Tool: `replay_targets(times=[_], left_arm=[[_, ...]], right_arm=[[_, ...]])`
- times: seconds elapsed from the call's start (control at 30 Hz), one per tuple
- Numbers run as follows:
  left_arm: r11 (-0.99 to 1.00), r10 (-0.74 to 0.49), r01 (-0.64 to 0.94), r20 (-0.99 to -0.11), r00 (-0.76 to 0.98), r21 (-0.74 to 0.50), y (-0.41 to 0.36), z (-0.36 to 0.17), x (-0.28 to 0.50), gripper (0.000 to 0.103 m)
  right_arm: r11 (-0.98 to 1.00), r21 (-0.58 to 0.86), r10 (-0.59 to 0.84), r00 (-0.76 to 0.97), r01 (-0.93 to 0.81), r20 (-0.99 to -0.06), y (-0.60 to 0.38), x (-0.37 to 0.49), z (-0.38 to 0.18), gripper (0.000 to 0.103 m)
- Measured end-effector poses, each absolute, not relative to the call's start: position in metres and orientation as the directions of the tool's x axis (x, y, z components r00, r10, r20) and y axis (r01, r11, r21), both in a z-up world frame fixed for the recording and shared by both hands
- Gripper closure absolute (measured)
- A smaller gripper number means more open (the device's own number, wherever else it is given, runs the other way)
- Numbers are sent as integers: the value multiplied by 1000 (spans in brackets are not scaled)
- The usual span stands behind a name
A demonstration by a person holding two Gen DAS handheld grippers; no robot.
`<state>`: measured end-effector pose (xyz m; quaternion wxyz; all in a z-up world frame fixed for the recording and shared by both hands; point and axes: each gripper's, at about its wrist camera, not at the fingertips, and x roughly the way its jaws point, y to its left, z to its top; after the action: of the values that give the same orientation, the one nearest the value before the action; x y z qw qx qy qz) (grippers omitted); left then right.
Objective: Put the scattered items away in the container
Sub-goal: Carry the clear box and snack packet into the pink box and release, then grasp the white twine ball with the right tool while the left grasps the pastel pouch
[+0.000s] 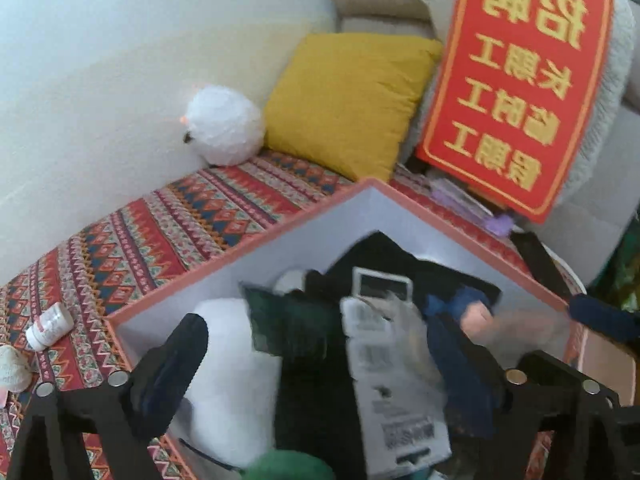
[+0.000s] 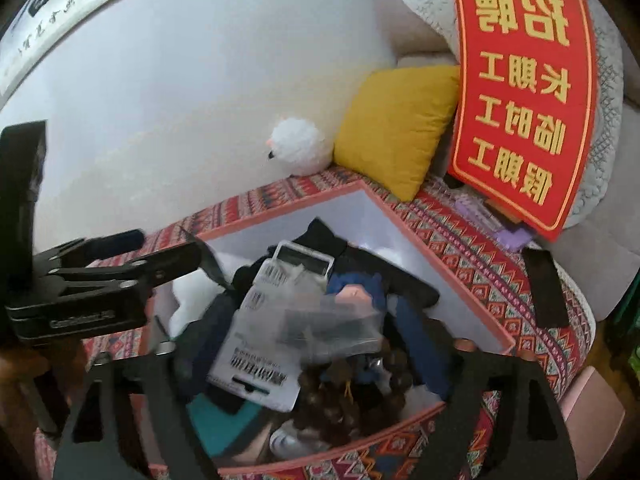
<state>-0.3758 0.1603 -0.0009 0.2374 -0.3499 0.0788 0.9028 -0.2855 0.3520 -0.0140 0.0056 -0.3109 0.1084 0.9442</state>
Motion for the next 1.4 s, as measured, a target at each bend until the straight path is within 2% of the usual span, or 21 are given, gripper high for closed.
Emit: replay_targets(times=[0.3,0.63,0.87,1.07,1.4], left_arm=[[-913,324,-408,-653,-684,-26,136,3,-380,9],[-945,267,-327,-611,-746,-14,87,34,-301,7],[-958,219,-286,-585,-781,24,58,34,-230,5],[-972,161,-233,-599,-784,43,4,14,-187,4],[-994,-94,30,-672,-735,107,-157,-58,-174,4]], right_arm=[[-968,235,-59,-824,-91,-564,345,-266,-7,8],[-975,211,-61,-842,-63,-535,308,-195,22,8],[-979,201,-77,-844,-37,-531,275,-130,29,5],[-985,169,-134,-814,44,-566,216,-114,18,5],[-971,120,-234,-730,206,-643,107,-112,-10,5]])
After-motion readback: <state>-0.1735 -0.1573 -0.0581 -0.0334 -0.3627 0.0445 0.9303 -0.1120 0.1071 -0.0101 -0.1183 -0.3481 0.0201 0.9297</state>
